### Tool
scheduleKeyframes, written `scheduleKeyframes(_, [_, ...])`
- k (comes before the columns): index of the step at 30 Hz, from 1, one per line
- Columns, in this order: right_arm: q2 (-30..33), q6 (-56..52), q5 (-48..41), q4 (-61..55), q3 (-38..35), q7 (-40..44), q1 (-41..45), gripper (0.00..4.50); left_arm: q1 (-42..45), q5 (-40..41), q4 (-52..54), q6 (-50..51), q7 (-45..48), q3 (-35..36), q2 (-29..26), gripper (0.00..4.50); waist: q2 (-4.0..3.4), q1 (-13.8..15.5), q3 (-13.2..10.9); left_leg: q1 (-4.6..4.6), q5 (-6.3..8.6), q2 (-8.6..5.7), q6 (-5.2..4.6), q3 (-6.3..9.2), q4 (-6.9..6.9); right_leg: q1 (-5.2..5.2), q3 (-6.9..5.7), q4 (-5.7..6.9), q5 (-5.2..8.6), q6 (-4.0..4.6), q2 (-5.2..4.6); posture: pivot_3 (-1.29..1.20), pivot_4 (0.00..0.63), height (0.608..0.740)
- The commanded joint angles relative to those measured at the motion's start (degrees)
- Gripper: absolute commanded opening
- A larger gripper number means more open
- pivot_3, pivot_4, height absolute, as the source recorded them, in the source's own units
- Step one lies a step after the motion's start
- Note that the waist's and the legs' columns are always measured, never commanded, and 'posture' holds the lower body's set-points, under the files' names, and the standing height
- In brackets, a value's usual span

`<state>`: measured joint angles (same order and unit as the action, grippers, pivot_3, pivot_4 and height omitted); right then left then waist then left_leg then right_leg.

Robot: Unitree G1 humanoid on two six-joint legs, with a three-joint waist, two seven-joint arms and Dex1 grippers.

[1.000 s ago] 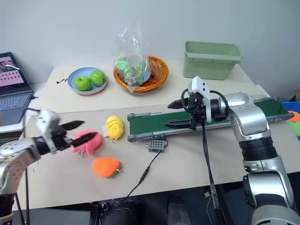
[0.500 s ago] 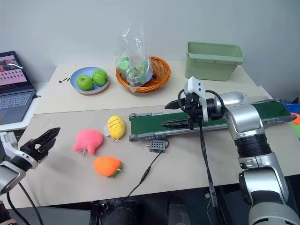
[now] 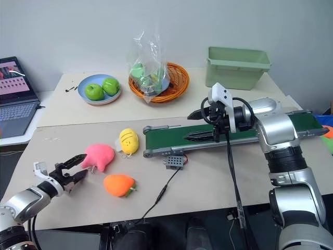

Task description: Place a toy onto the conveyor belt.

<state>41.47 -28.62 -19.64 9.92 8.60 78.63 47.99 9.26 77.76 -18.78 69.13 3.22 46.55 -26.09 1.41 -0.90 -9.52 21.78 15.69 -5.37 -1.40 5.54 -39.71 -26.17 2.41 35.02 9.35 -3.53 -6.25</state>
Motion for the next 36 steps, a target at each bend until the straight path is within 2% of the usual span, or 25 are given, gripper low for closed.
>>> scheduleKeyframes(1, [2.3,-1.5,-0.9,-4.0,-2.2,-0.4,0.1,4.50,2.5,-2.7,-2.7,-2.4,3.9,-2.4,-0.4,4.47,0.00,0.1,0.0,0.00,0.00,0.00,0.00,0.00,0.00,0.00,0.00,0.00,0.00,0.00,0.00,0.00,0.150,0.740])
scheduleKeyframes(4, [3.3,-2.5,-1.1,-5.1,-2.5,-0.6,-0.3,4.50,3.1,-7.8,-3.3,-6.0,7.7,-5.7,-0.5,3.68,0.00,0.2,0.0,-0.02,0.00,0.00,0.00,0.00,0.00,0.03,-0.02,0.01,-0.01,0.02,0.00,0.00,0.150,0.740])
scheduleKeyframes(8, [4.0,-3.1,-1.3,-5.7,-2.6,-0.8,-0.5,4.50,3.1,-9.7,-3.2,-6.9,11.1,-7.4,0.0,2.08,0.00,0.2,0.0,0.00,0.00,-0.01,0.00,0.00,0.00,0.02,-0.01,-0.01,-0.01,0.02,0.00,0.00,0.150,0.740])
scheduleKeyframes(13, [3.9,-2.9,-1.3,-5.6,-2.4,-1.0,-0.5,4.50,2.0,-5.5,0.8,-4.5,14.4,-6.1,1.2,0.30,0.00,0.2,0.0,0.01,0.01,0.00,-0.02,0.00,0.00,0.02,-0.01,-0.01,-0.01,0.02,-0.01,0.00,0.150,0.740])
scheduleKeyframes(14, [3.7,-2.7,-1.2,-5.5,-2.2,-1.1,-0.4,4.50,1.7,-4.8,2.0,-4.4,14.9,-5.9,1.2,0.08,0.00,0.1,0.0,0.02,0.01,0.00,-0.02,0.00,-0.01,0.01,-0.01,-0.02,-0.01,0.02,-0.01,0.00,0.150,0.740])
scheduleKeyframes(22, [2.8,-1.8,-0.9,-4.3,-1.5,-0.7,0.3,4.50,-1.1,-9.5,13.7,-12.7,16.0,-5.5,-1.2,0.08,0.00,0.0,0.0,0.02,0.01,0.02,-0.01,0.00,0.00,0.00,0.01,-0.02,-0.02,0.03,0.00,0.00,0.150,0.740])
scheduleKeyframes(25, [2.8,-1.6,-0.7,-3.7,-1.4,-0.5,0.5,4.50,-1.2,-20.4,22.2,-24.9,16.6,-8.7,-2.9,0.08,0.00,0.1,0.0,0.05,0.01,0.02,0.00,0.00,0.01,-0.02,-0.01,-0.05,-0.02,0.03,0.00,0.00,0.150,0.740])
scheduleKeyframes(30, [1.9,-1.2,-0.8,-3.2,-1.2,-0.1,0.9,4.50,2.0,-30.4,32.0,-36.4,22.2,-17.7,-3.4,0.08,0.00,0.9,0.0,0.08,0.00,0.01,0.00,-0.01,-0.01,0.05,-0.03,-0.15,-0.07,0.11,-0.02,0.00,0.150,0.740])
scheduleKeyframes(32, [1.5,-1.4,-0.9,-3.1,-1.5,-0.3,1.4,4.50,2.4,-38.6,33.9,-41.5,25.5,-24.6,-6.3,0.08,0.00,0.9,0.0,0.09,0.00,0.00,-0.01,-0.02,-0.01,0.06,-0.03,-0.16,-0.07,0.11,-0.02,0.00,0.150,0.740])
scheduleKeyframes(34, [1.7,-1.4,-0.8,-3.3,-1.8,-0.3,1.0,4.50,2.3,-54.2,35.5,-49.9,26.8,-35.3,-12.1,0.08,0.00,0.8,0.0,0.09,0.00,0.00,-0.01,-0.05,0.01,0.03,-0.02,-0.16,-0.07,0.11,0.01,0.00,0.150,0.740])
scheduleKeyframes(36, [2.0,-1.5,-0.8,-3.7,-2.0,-0.4,0.4,4.50,2.3,-63.4,36.2,-57.3,27.0,-40.6,-14.6,0.08,-0.01,0.6,0.0,0.09,0.00,0.01,-0.01,-0.11,0.06,0.01,0.02,-0.20,-0.07,0.11,0.03,0.00,0.150,0.740])
